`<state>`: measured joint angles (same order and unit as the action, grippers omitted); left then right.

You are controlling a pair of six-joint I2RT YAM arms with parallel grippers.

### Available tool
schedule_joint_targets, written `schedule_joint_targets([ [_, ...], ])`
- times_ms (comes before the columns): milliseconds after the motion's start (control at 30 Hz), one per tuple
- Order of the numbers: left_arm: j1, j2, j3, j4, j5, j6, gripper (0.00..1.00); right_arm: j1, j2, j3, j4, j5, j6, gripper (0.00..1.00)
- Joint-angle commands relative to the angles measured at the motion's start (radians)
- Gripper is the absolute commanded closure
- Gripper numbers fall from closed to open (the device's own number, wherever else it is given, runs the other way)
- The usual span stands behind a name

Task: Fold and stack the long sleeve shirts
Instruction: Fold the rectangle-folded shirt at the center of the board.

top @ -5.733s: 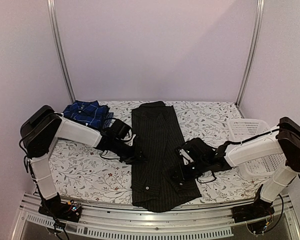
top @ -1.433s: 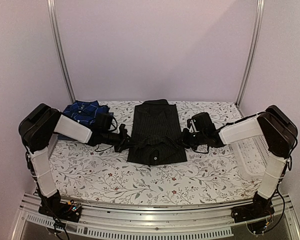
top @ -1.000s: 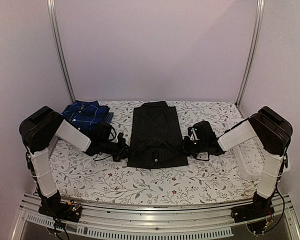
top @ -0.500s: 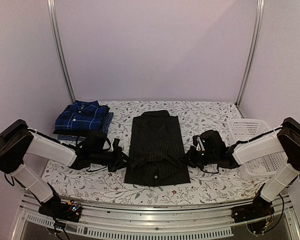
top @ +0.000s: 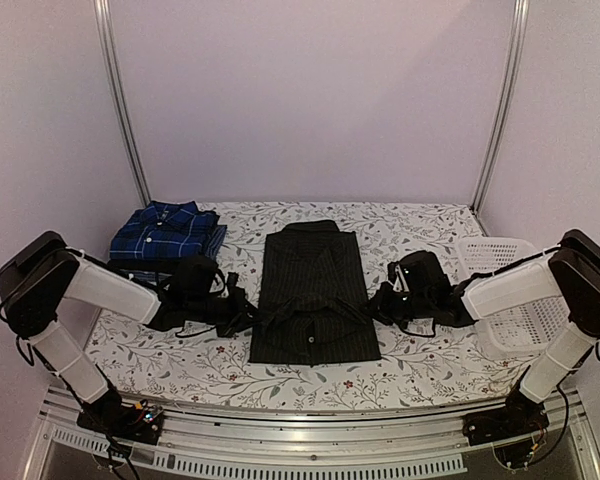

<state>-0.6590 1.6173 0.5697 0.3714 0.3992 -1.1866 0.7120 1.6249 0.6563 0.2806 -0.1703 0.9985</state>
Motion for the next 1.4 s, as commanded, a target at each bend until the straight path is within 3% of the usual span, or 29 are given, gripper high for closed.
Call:
schedule_joint_targets([
  [0,0.020,0.037,0.064,-0.029,0.013,0.060,0.98,-0.014,0.023,0.042,-0.015,-0.011,-0.037,0.95],
  [67,0.024,0.036,0.085,-0.063,0.009,0.078,0.89,-0.015,0.014,0.053,-0.034,-0.008,-0.051,0.80],
  [133,0.034,0.016,0.095,-0.106,-0.012,0.099,0.67,-0.016,-0.008,0.067,-0.068,0.005,-0.071,0.63],
  [200,0.049,-0.016,0.098,-0.149,-0.036,0.131,0.50,-0.017,-0.032,0.087,-0.111,0.020,-0.101,0.53],
  [300,0.066,-0.070,0.108,-0.224,-0.075,0.183,0.40,-0.017,-0.077,0.114,-0.187,0.054,-0.149,0.43],
  [433,0.072,-0.140,0.118,-0.305,-0.111,0.266,0.31,-0.016,-0.137,0.131,-0.275,0.099,-0.211,0.36],
  [633,0.036,-0.216,0.083,-0.385,-0.102,0.341,0.35,0.057,-0.209,0.142,-0.393,0.215,-0.287,0.34],
  [733,-0.036,-0.240,0.071,-0.465,-0.145,0.367,0.44,0.148,-0.215,0.136,-0.402,0.237,-0.317,0.42],
  [867,-0.127,-0.273,0.035,-0.451,-0.155,0.350,0.60,0.246,-0.181,0.132,-0.409,0.250,-0.329,0.68],
  [1000,-0.196,-0.265,0.028,-0.433,-0.186,0.333,0.73,0.311,-0.135,0.131,-0.388,0.247,-0.315,0.85],
  [1133,-0.248,-0.207,0.030,-0.369,-0.182,0.303,0.79,0.345,-0.069,0.153,-0.351,0.228,-0.305,0.93],
  [1367,-0.282,-0.069,0.125,-0.326,-0.194,0.320,0.82,0.348,0.034,0.201,-0.332,0.239,-0.291,0.95],
])
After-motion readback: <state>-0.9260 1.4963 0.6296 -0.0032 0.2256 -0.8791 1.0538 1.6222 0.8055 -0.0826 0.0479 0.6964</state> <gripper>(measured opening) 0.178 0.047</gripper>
